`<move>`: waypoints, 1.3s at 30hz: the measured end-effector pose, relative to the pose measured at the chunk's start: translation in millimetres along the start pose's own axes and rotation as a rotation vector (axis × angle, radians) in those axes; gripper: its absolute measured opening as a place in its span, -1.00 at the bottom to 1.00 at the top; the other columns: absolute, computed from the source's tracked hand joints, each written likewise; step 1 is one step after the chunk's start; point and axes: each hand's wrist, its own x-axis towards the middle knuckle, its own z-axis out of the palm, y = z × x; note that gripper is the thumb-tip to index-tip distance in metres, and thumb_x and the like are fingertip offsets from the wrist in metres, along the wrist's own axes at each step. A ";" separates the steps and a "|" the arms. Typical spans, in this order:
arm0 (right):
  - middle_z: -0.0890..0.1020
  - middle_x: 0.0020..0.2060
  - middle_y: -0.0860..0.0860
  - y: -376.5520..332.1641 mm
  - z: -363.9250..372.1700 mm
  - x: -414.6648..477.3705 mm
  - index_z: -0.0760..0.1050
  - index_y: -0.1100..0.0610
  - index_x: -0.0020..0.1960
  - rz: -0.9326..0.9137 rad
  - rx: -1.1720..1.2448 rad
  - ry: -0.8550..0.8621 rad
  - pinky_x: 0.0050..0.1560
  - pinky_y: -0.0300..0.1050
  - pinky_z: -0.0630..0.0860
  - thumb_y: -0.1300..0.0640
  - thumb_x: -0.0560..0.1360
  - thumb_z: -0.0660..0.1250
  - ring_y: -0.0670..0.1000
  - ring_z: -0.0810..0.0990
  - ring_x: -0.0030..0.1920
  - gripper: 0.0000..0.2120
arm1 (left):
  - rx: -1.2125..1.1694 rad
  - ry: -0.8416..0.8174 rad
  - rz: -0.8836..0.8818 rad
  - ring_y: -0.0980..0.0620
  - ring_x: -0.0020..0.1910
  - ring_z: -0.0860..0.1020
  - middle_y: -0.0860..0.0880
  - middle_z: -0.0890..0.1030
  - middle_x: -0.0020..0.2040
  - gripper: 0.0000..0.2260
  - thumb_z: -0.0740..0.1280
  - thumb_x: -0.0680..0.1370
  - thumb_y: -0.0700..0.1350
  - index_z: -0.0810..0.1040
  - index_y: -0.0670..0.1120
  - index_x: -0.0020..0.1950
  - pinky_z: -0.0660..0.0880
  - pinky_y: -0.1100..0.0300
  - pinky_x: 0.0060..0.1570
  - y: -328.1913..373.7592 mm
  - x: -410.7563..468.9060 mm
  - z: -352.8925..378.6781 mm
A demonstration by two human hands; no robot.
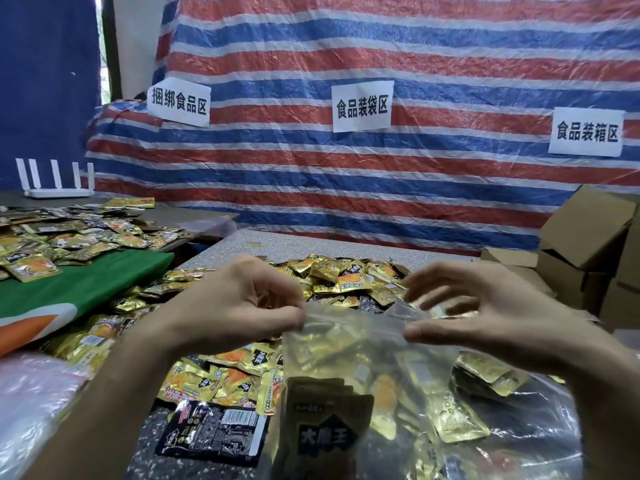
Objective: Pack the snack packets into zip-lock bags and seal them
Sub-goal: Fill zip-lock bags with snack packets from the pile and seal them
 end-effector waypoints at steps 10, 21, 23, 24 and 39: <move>0.67 -0.18 -0.22 -46.0 48.1 9.8 0.65 -0.09 -0.02 -0.200 -0.195 0.050 -0.07 0.03 0.61 -0.21 0.53 0.34 -0.23 0.60 -0.14 -0.77 | -0.041 -0.092 0.060 -0.03 -0.30 0.55 0.04 0.60 -0.32 -0.73 0.29 0.49 0.18 0.69 0.05 -0.15 0.48 -0.09 -0.29 14.5 0.6 9.2; 0.67 -0.27 -0.07 -21.3 28.7 11.0 0.66 0.12 -0.07 -0.182 0.020 -0.130 -0.23 -0.11 0.54 0.02 0.54 0.42 0.00 0.65 -0.24 -0.83 | -0.024 -0.054 0.114 0.15 -0.31 0.60 0.15 0.65 -0.32 -0.82 0.35 0.48 0.17 0.72 0.17 -0.18 0.51 0.24 -0.28 0.9 -3.6 -3.7; 0.71 -0.21 0.07 -12.8 20.6 10.2 0.65 0.22 -0.05 -0.152 0.067 -0.150 -0.10 0.05 0.62 0.10 0.54 0.43 0.12 0.68 -0.17 -0.83 | -0.025 -0.047 0.125 0.17 -0.33 0.61 0.15 0.66 -0.32 -0.83 0.36 0.48 0.13 0.73 0.16 -0.17 0.51 0.31 -0.32 -0.6 -1.9 -3.3; 0.71 -0.18 0.13 -9.7 18.5 10.1 0.64 0.26 -0.05 -0.142 0.088 -0.165 -0.02 0.12 0.63 0.14 0.53 0.44 0.15 0.69 -0.14 -0.83 | -0.018 -0.043 0.132 0.18 -0.33 0.61 0.16 0.66 -0.32 -0.84 0.36 0.48 0.13 0.73 0.17 -0.17 0.51 0.31 -0.33 -1.5 -1.2 -2.3; 0.68 0.05 -0.10 13.2 20.8 12.7 0.56 -0.04 0.20 0.101 -0.019 -0.340 0.17 -0.02 0.58 -0.10 0.40 0.54 -0.09 0.65 0.03 -0.58 | -0.110 0.064 0.075 0.16 -0.43 0.54 0.06 0.62 -0.40 -0.86 0.45 0.51 0.07 0.71 0.11 -0.23 0.41 0.29 -0.45 -0.3 7.6 19.7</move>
